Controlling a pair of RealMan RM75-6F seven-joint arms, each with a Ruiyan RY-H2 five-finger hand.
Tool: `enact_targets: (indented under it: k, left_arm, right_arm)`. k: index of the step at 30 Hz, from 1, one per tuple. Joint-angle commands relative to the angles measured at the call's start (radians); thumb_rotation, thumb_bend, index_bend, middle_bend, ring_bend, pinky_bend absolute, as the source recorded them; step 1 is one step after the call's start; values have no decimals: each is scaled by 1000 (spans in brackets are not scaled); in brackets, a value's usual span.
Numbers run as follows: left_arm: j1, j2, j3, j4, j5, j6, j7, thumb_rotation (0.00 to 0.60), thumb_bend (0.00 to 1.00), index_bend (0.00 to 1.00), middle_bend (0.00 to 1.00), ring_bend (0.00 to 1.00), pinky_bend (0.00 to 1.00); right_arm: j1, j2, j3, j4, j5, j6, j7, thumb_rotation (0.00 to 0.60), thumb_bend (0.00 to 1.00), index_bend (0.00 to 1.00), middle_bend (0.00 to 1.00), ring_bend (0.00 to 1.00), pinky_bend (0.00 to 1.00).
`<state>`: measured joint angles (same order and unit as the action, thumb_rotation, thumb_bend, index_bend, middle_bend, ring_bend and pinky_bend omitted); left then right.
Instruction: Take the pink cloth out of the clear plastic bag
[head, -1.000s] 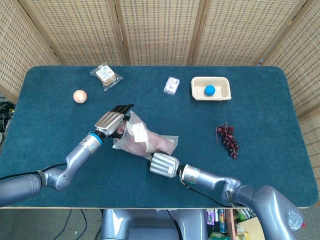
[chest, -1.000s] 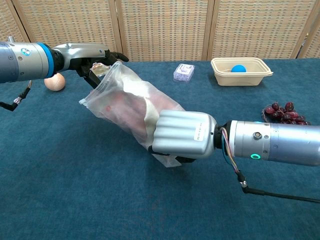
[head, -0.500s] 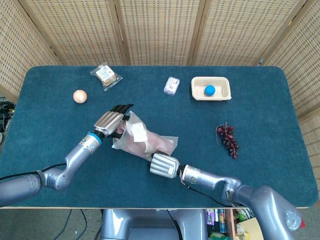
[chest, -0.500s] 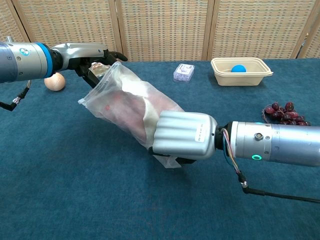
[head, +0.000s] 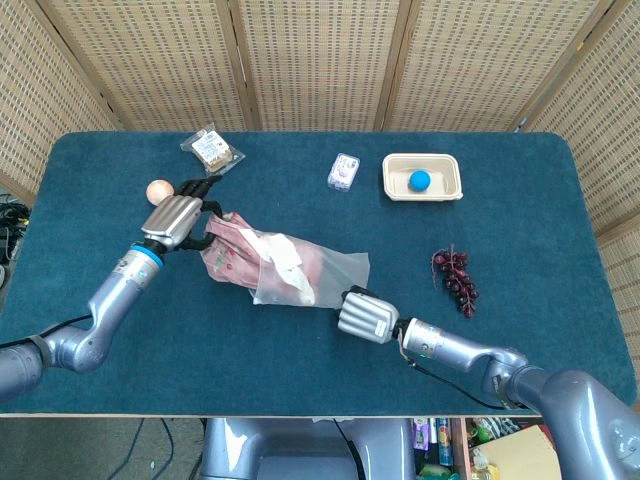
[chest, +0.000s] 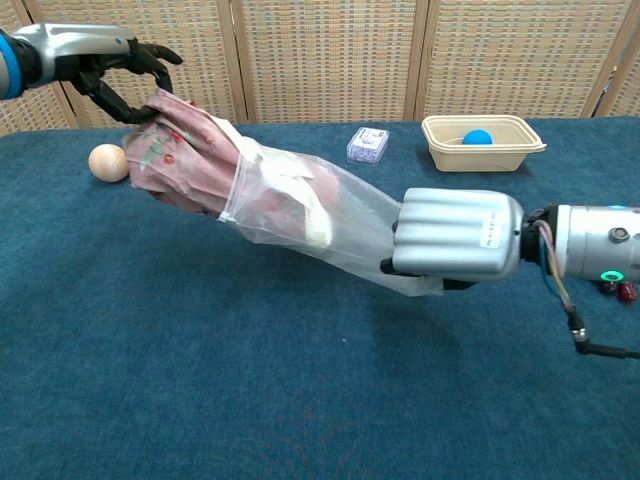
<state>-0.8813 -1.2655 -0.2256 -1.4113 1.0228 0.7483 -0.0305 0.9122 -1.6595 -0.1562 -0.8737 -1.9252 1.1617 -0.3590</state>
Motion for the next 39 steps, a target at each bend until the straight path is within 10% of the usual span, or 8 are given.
enact_targets:
  k: [1, 22, 24, 25, 28, 39]
  left_arm:
    - [31, 46, -6, 12, 20, 7, -44, 600, 522, 653, 0, 0, 0]
    - [126, 115, 14, 131, 107, -4, -207, 600, 490, 550, 0, 0, 0]
    - [129, 117, 15, 130, 114, -5, -215, 600, 285, 171, 0, 0, 0]
    - [133, 122, 18, 123, 120, -9, -225, 600, 202, 68, 0, 0, 0]
    - [149, 150, 22, 98, 143, 2, -246, 600, 81, 0, 0, 0, 0]
    - [354, 304, 49, -69, 263, 314, -309, 600, 57, 0, 0, 0, 0]
  right_arm:
    - [-23, 52, -14, -14, 5, 7, -19, 600, 517, 762, 804, 690, 901]
    - [-129, 171, 7, -7, 83, 16, -53, 600, 504, 700, 756, 688, 890]
    - [-136, 171, 12, -8, 91, 16, -57, 600, 292, 430, 595, 595, 746]
    - [-147, 170, 24, -8, 107, 20, -73, 600, 109, 190, 382, 394, 504]
    - [-200, 165, 70, -38, 192, 15, -149, 600, 0, 0, 23, 17, 43]
    - [-423, 352, 128, -474, 360, 196, -81, 600, 0, 0, 0, 0, 0]
